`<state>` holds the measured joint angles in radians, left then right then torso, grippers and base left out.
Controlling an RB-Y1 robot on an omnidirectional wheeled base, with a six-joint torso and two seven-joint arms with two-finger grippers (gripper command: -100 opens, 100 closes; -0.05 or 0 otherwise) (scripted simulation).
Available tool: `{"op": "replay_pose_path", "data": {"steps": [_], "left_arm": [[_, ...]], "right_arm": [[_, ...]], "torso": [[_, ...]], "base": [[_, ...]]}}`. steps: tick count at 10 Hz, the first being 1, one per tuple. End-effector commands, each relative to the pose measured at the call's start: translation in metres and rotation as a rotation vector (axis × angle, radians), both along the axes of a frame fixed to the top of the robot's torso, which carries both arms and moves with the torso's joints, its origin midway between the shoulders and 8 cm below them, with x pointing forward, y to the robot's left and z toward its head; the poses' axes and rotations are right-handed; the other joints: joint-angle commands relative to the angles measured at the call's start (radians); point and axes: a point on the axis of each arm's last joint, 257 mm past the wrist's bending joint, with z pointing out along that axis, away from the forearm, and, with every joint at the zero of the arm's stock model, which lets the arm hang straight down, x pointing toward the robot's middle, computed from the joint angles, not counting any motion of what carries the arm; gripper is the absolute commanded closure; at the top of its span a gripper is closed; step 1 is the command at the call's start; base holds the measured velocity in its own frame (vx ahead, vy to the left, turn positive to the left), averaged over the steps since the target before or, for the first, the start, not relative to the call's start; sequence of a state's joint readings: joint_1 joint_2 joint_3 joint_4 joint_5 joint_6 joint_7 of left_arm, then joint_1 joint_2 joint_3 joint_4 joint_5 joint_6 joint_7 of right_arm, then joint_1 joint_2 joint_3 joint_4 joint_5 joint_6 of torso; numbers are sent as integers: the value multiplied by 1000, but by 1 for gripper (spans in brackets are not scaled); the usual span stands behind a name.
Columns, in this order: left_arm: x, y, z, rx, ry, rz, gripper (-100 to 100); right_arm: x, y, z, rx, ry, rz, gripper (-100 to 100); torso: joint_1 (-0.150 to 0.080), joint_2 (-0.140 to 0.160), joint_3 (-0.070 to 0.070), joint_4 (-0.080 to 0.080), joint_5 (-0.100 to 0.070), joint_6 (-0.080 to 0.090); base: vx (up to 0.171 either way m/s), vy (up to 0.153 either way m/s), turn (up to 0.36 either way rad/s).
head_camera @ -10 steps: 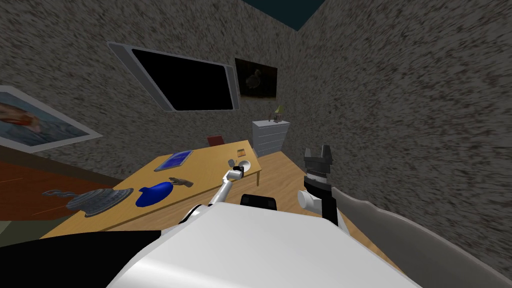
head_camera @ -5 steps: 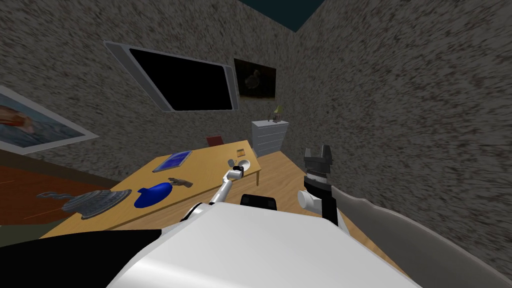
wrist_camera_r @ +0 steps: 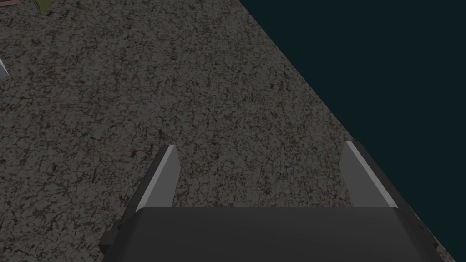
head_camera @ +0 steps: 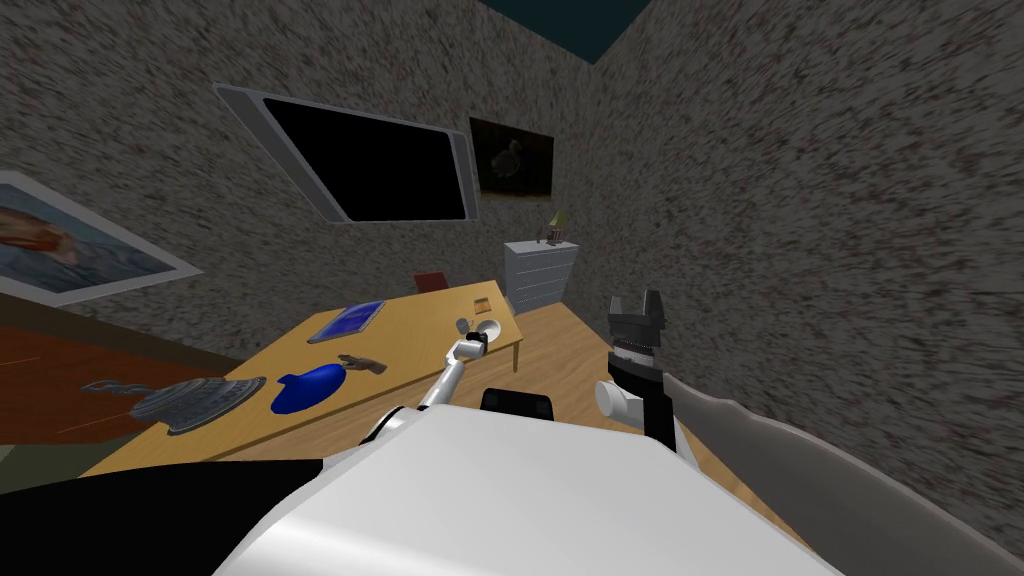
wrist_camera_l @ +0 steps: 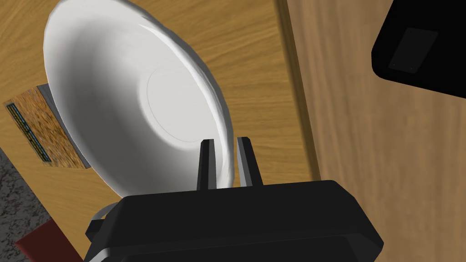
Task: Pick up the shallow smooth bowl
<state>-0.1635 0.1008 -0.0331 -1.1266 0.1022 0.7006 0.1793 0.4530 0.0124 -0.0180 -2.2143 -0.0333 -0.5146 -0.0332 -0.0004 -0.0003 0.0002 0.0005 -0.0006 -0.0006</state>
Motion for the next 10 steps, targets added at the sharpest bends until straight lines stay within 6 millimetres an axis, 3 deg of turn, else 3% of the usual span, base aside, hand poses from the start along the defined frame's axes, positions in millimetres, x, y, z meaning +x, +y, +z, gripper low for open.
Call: {"op": "replay_pose_path", "data": {"steps": [1,9,10], "left_arm": [[-3,-4,3,1,0,-10,100],[-17,-18,16,1,0,-48,100],[-18,-19,16,1,2,-48,0]], "right_arm": [[0,0,0,0,0,0,0],[0,0,0,0,0,0,0],[0,0,0,0,0,0,0]], "torso": [[0,0,0,0,0,0],[0,1,1,1,0,0],[0,1,1,1,0,0]], "base": [[25,-2,100],[17,-1,52],[0,0,0]]}}
